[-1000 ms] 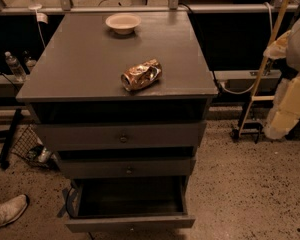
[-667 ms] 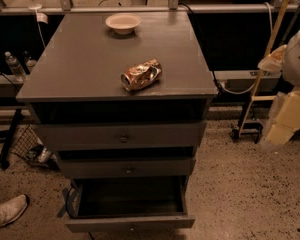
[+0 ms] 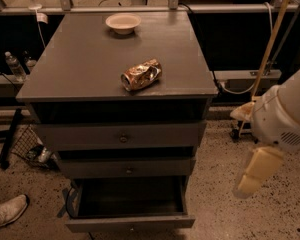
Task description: Close bottom drawer
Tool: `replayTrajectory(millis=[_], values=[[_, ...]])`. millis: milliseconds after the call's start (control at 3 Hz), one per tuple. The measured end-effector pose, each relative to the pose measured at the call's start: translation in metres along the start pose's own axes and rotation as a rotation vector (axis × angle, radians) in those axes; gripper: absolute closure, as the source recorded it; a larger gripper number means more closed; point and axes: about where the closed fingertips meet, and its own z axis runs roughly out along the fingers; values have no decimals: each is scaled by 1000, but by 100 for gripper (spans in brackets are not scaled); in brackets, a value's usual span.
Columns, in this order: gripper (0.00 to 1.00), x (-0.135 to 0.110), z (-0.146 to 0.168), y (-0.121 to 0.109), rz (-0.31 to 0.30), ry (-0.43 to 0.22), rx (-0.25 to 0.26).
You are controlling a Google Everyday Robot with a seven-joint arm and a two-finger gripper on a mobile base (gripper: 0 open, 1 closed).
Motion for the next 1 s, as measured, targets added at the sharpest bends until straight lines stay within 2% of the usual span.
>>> replayTrajectory(millis=[333, 667, 1000], values=[[0, 12, 85, 24, 51, 5, -110], [0, 23, 140, 35, 104, 15, -163], [0, 22, 140, 35, 104, 15, -163]])
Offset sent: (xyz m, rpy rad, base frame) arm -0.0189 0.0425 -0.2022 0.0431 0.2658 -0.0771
